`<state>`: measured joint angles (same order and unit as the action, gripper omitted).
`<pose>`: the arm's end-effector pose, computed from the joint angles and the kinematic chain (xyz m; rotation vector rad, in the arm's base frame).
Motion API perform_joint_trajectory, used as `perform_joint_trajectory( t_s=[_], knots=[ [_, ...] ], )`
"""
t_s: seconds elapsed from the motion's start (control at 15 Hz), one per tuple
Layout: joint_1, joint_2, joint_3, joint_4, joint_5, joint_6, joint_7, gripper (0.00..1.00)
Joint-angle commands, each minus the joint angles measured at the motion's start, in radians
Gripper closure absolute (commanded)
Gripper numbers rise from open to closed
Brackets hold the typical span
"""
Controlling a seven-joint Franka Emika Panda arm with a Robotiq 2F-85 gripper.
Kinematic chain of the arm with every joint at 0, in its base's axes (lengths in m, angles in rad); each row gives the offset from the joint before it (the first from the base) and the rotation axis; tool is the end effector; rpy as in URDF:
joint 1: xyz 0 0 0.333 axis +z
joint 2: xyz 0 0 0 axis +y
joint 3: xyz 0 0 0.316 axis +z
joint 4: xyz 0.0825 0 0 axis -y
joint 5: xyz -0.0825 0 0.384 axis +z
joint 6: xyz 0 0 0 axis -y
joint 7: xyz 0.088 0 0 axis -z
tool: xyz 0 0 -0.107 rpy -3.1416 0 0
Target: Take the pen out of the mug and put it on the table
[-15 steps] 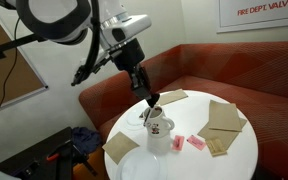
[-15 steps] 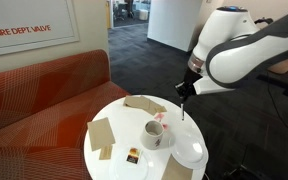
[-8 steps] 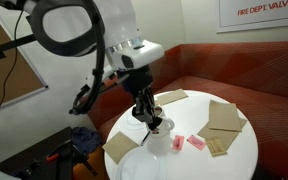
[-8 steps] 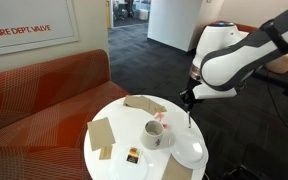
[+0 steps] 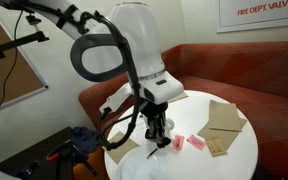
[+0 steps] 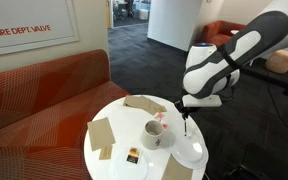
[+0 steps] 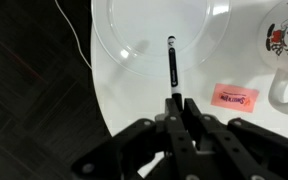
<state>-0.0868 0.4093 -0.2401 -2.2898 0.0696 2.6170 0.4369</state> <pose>0.4914 -0.1740 0.1708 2.8254 -1.2103 -0.0991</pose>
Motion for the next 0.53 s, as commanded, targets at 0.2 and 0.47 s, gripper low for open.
perform_joint_trajectory(
  t_s=[0.2, 0.47],
  knots=[
    [-0.026, 0.184, 0.025, 0.155, 0.078, -0.034, -0.014, 0.97],
    [-0.049, 0.236, 0.033, 0.218, 0.103, -0.07, -0.031, 0.97]
  ],
)
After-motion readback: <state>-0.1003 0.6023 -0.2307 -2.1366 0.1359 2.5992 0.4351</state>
